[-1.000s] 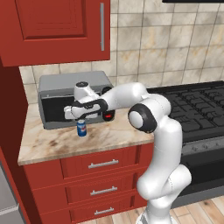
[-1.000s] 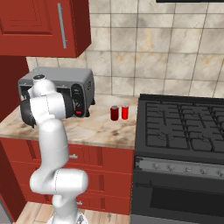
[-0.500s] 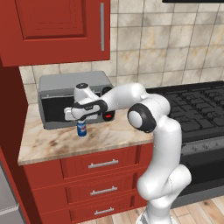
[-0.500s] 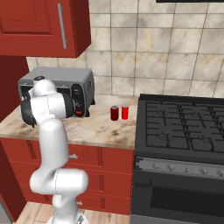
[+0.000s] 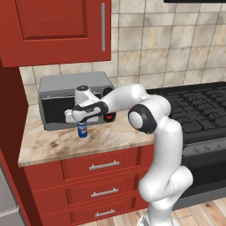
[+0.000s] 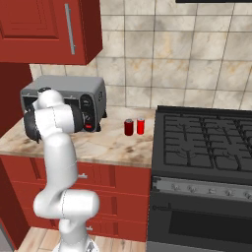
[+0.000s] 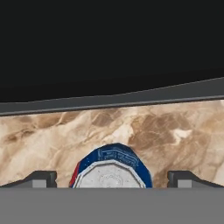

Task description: Four empty soda cans are scattered around the kitchen. Gather all the cans and cluster them next to the stove for recycling.

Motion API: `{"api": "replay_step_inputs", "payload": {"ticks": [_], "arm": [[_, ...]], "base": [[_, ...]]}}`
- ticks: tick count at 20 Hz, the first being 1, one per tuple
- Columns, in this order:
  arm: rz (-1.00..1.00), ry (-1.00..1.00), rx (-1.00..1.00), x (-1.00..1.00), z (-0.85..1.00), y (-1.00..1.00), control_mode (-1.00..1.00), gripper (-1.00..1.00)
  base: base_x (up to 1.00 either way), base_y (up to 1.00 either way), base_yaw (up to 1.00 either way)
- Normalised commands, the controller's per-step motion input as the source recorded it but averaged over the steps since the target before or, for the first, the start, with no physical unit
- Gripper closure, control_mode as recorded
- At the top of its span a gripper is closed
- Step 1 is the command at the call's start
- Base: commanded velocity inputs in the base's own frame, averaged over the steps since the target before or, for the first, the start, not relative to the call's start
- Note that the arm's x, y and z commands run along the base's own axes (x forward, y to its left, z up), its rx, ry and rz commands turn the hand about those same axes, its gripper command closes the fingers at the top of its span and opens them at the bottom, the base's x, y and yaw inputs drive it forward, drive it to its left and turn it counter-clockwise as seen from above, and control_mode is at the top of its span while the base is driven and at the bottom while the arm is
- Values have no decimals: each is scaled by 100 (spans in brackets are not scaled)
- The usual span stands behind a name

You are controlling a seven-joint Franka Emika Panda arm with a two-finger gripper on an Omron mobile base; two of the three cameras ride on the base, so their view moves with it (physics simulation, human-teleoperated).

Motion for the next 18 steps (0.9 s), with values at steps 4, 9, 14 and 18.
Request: {"api": "replay_step_inputs", "payload": {"ticks": [4, 9, 14, 18], "arm": [[-1, 0, 0, 0, -10, 2, -100, -100], [-1, 2, 0, 0, -6, 4, -100, -100], [0, 3, 0, 2, -1, 3, -100, 100], [0, 1, 0, 1, 0, 0, -100, 100]], "base": [[0, 0, 0], [0, 0, 0], [0, 0, 0], [0, 0, 0]]}}
